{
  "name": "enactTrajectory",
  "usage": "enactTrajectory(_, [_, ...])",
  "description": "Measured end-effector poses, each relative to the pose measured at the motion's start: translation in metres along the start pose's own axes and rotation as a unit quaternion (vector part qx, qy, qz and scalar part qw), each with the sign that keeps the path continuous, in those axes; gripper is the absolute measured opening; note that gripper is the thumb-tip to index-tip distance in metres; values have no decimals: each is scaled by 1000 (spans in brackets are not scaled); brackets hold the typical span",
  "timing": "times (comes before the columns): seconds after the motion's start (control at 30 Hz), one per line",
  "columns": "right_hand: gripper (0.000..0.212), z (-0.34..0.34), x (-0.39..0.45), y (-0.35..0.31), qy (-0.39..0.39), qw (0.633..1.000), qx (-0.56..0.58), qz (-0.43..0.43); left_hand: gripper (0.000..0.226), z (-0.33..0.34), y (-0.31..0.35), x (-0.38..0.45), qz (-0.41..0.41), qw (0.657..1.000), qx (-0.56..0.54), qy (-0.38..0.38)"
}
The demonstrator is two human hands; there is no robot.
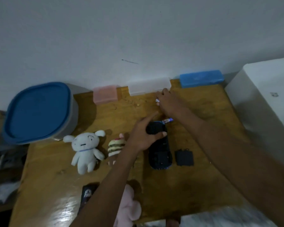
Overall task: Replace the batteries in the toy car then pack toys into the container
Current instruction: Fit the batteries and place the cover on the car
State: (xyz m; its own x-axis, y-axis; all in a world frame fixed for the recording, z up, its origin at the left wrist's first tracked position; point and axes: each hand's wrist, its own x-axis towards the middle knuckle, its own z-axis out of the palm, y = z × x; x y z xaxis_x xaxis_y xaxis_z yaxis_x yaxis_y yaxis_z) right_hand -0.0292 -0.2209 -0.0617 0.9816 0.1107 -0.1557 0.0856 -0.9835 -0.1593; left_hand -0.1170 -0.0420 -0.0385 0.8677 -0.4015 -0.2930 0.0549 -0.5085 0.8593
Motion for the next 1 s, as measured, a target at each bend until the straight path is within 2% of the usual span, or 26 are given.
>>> enactTrajectory(0.13, [44,-6,-10,-13,-29,998,-58,-15,106,10,1,-17,-19,999,-3,-50])
enactTrajectory(0.23, [48,-7,-16,-13,-39,996,-72,-23,121,16,3,-31,-41,999,29,-19])
enactTrajectory(0.3, [44,-13,-18,-9,-53,998,-21,4,128,18,4,-40,-52,997,48,-3])
enactTrajectory(0.4, [16,-28,-26,-6,-27,990,107,84,133,19,6,-51,-71,994,73,-35])
enactTrajectory(0.47, [22,-35,-36,-3,-6,973,198,117,135,20,9,-56,-79,992,77,-66])
enactTrajectory(0.57, [32,-41,-56,-3,-26,959,249,134,134,22,14,-56,-103,990,50,-77])
enactTrajectory(0.73, [29,-33,-75,-1,-15,977,185,101,133,22,24,-59,-117,992,-7,-55])
enactTrajectory(0.83, [22,-27,-81,4,-2,992,119,52,141,20,18,-57,-102,994,-38,-30])
enactTrajectory(1.0, [28,-20,-83,1,-14,999,9,-39,140,11,8,-59,-66,993,-102,6])
